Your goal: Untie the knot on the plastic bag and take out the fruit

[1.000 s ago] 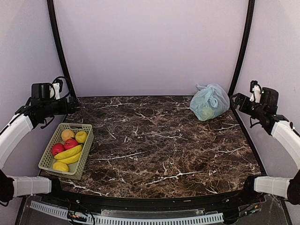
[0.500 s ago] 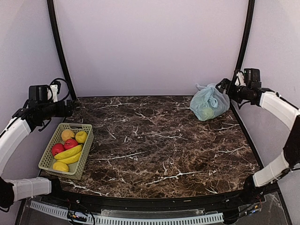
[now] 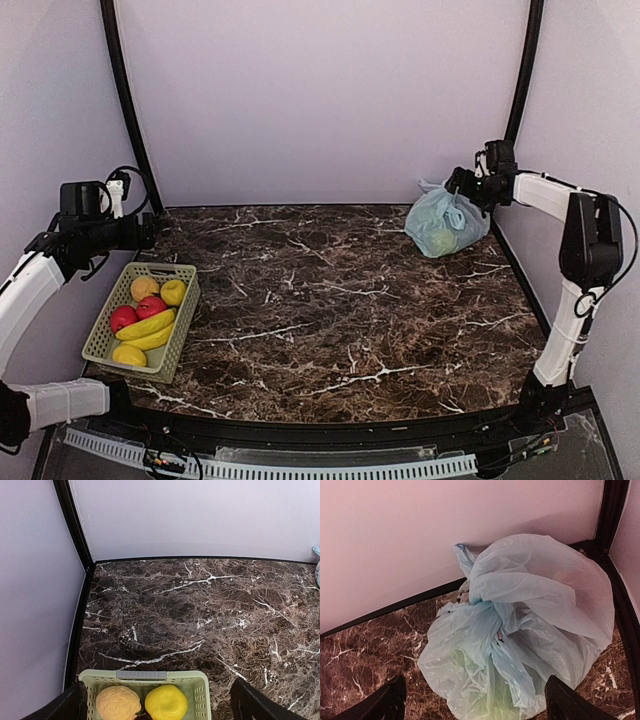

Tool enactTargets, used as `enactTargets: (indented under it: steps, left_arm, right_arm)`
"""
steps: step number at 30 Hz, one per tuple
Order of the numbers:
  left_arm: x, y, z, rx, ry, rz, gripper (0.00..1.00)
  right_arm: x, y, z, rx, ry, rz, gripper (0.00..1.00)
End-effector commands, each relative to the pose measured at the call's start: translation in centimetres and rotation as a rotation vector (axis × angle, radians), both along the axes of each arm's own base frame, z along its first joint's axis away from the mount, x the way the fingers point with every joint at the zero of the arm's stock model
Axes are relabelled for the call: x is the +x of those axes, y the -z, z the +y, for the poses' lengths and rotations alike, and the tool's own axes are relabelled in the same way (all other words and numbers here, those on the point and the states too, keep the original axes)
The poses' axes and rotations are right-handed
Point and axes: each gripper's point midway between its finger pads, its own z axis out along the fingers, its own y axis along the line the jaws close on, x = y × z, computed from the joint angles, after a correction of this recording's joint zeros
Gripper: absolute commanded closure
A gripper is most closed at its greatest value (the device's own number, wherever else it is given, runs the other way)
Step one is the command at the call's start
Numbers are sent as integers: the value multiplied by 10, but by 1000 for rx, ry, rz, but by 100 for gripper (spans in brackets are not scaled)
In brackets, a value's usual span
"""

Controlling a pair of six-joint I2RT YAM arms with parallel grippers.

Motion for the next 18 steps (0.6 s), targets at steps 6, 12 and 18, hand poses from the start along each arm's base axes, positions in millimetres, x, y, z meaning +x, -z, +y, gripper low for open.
enactTargets:
  steps: [6,12,18]
  left_arm:
    - [-9,4,11,28,-49,20,1]
    - [-7,10,12,54,-43,40,1]
    - [-6,14,13,61,-44,55,1]
  right_arm:
    - [55,16,0,-45,-17,-33,12]
    - [82,33,-1,-44,-21,-32,8]
    - [99,58,-10,-57,6,-4,11]
